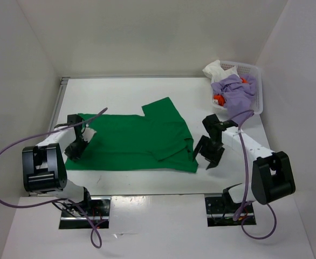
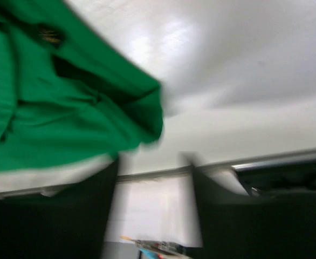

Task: Fold and stack the t-shirts
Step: Fold the flattened tshirt in 1/3 of the way, then grap the side of the flattened tshirt furthest away from the robot with both arms

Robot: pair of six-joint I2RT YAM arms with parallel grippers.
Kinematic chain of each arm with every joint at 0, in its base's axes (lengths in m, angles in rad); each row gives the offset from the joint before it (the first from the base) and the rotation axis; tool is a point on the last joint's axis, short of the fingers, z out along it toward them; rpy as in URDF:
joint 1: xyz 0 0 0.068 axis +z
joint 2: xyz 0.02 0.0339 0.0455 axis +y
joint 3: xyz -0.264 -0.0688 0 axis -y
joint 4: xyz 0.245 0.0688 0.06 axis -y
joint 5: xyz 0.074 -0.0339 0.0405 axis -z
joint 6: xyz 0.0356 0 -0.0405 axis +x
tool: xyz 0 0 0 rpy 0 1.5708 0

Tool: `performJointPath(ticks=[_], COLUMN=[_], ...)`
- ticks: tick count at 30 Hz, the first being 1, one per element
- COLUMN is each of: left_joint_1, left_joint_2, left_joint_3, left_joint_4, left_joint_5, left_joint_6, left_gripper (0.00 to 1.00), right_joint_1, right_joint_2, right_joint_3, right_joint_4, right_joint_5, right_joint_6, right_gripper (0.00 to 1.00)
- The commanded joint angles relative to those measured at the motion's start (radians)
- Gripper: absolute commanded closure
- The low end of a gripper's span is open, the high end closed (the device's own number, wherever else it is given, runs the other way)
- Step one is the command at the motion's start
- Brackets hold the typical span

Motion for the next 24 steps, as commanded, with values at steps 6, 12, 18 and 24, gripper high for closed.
performJointPath(ticks=[6, 12, 18, 24], left_joint_1=[0.035, 0.141, 0.120, 0.129], left_joint_2=[-0.014, -0.014, 0.136, 0.393], left_joint_3=[-0.061, 0.199, 0.531, 0.749], left_joint_4=[-0.101, -0.138, 0.003, 0.071], left_joint_5=[-0.176, -0.086, 0.178, 0.304], left_joint_6=[0.032, -0.017, -0.163, -0.270], left_gripper=[0.42, 0.37, 0.33, 0.33], right_joint_1=[-0.001, 0.120, 0.122, 0.057], right_joint_2=[-0.020, 0.241, 0.710, 1.147], right_joint_3=[0.192, 0.677, 1.175, 1.748], right_joint_4=[-0.232, -0.163, -0.015, -0.053], right_joint_5=[0.106, 0.227, 0.270, 0.163], right_joint_6=[-0.013, -0.121, -0.327, -0.370], right_gripper=[0.02, 0.15, 0.35, 0.33])
